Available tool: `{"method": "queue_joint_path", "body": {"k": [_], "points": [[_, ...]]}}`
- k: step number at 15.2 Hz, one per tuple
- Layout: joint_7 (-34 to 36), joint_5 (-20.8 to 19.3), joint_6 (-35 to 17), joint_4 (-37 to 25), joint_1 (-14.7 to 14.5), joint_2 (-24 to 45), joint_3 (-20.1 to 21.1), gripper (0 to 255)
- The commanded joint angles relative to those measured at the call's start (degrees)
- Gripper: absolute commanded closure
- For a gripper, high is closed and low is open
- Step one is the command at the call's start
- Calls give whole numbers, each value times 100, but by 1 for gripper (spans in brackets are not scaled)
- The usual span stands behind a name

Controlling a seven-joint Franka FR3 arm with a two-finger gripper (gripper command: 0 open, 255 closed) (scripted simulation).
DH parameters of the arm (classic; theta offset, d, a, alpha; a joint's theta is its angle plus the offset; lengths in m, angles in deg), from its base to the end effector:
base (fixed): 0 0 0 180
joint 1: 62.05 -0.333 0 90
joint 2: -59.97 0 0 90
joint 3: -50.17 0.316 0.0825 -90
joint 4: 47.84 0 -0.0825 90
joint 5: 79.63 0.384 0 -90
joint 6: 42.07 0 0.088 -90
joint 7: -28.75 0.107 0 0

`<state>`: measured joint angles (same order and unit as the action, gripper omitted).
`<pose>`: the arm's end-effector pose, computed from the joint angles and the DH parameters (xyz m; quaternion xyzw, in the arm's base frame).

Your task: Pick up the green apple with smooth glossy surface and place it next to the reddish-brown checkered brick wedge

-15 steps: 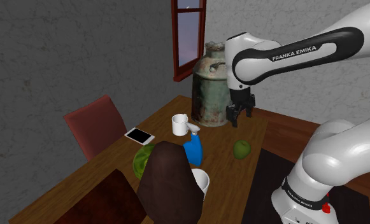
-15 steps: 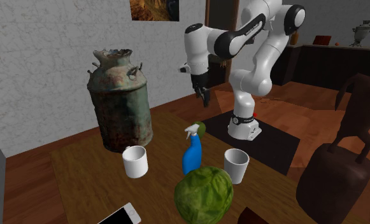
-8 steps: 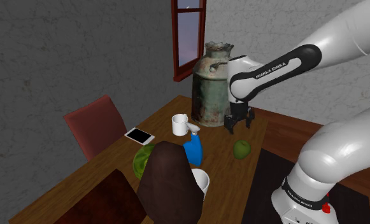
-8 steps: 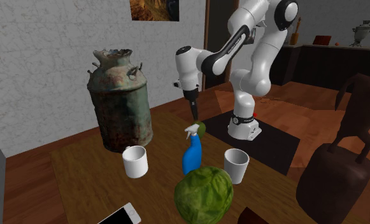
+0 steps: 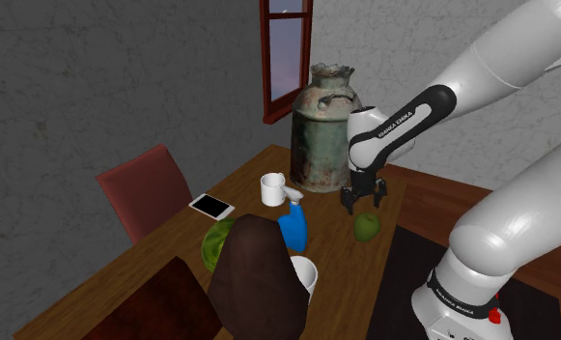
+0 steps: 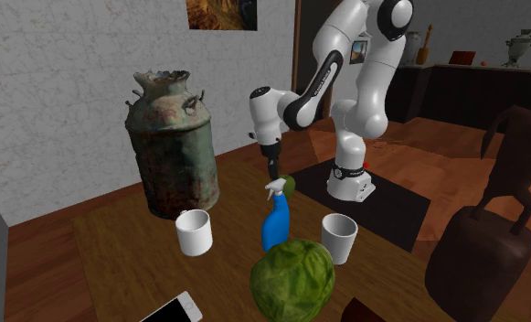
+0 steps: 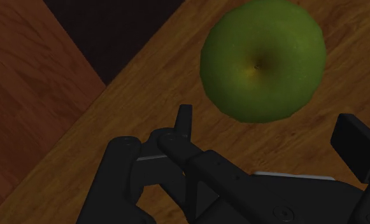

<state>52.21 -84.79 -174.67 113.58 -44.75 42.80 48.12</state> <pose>0.3220 -0.1137 0.2732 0.9382 -0.3302 -0.1003 0.0283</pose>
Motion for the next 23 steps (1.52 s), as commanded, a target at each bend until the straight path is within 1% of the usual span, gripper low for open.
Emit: {"method": "queue_joint_path", "body": {"k": [1, 3, 11, 12, 21, 23], "points": [[22, -15, -236, 83, 8, 149, -2, 0], [36, -43, -515, 168, 22, 342, -10, 0], [36, -43, -514, 168, 22, 341, -10, 0], [36, -43, -514, 168, 22, 341, -10, 255], [36, -43, -515, 168, 22, 342, -10, 255], [19, -28, -293, 139, 17, 149, -9, 255]]}}
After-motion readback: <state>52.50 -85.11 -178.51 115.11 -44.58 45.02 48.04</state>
